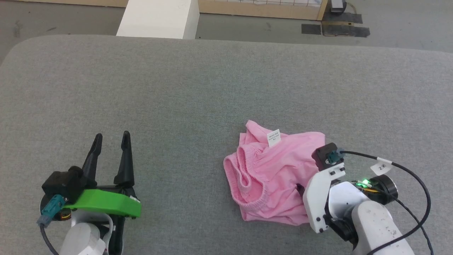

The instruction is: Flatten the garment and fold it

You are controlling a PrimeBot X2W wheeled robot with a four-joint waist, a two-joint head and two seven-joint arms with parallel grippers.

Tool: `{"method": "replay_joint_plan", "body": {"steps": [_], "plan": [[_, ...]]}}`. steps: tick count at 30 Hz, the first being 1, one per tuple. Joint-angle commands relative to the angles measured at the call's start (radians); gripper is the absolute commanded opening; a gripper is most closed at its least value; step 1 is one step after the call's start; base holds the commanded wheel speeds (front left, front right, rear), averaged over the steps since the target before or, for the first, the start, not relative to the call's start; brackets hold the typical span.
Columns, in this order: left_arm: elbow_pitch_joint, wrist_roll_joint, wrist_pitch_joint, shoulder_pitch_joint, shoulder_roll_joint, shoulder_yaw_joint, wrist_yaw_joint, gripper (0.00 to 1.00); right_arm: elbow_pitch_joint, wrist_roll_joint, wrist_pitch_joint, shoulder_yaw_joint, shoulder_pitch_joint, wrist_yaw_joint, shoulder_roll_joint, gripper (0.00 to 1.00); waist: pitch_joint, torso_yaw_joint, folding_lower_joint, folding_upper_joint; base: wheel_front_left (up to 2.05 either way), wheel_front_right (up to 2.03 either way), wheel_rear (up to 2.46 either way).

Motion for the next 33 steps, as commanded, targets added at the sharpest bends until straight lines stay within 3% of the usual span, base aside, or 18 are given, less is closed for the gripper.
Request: {"method": "replay_joint_plan", "body": {"steps": [1, 2, 5, 9, 16, 22, 28, 33], "plan": [[0.001, -0.006, -0.005, -0.006, 0.006, 0.0, -0.005, 1.0, 0.027, 0.002, -0.01, 0.01, -0.006, -0.001, 0.001, 0.05, -0.003, -0.001, 0.0, 0.0079, 0.0, 0.0, 0.0], [0.001, -0.005, -0.005, -0.004, 0.007, 0.001, -0.005, 1.0, 0.041, -0.001, -0.015, 0.016, -0.012, -0.001, 0.001, 0.0, -0.005, -0.003, 0.0, 0.0079, 0.0, 0.0, 0.0], [-0.002, -0.003, -0.005, 0.007, 0.009, 0.007, -0.002, 1.0, 0.062, -0.002, -0.031, 0.037, -0.034, -0.001, -0.003, 0.0, -0.015, -0.018, 0.0, 0.0079, 0.0, 0.0, 0.0], [-0.016, -0.002, -0.005, 0.031, 0.016, 0.017, 0.001, 1.0, 0.065, 0.026, -0.022, 0.123, -0.071, -0.001, -0.055, 0.0, -0.015, -0.075, 0.0, 0.0079, 0.0, 0.0, 0.0], [-0.05, -0.01, -0.005, 0.042, 0.031, 0.024, 0.002, 1.0, 0.021, 0.117, 0.025, 0.347, -0.198, -0.001, -0.227, 0.0, 0.035, -0.254, 0.0, 0.0079, 0.0, 0.0, 0.0], [-0.109, -0.014, 0.002, 0.045, 0.052, 0.041, 0.012, 1.0, 0.015, 0.182, 0.022, 0.481, -0.348, -0.001, -0.33, 0.0, 0.102, -0.403, 0.0, 0.0079, 0.0, 0.0, 0.0], [-0.188, -0.014, 0.032, 0.042, 0.091, 0.061, 0.021, 1.0, 0.044, 0.219, -0.004, 0.524, -0.469, -0.001, -0.408, 0.0, 0.181, -0.479, 0.0, 0.0079, 0.0, 0.0, 0.0], [-0.252, -0.017, 0.066, 0.045, 0.126, 0.08, 0.026, 1.0, 0.091, 0.22, -0.029, 0.468, -0.517, -0.001, -0.45, 0.0, 0.245, -0.503, 0.0, 0.0079, 0.0, 0.0, 0.0]]}}
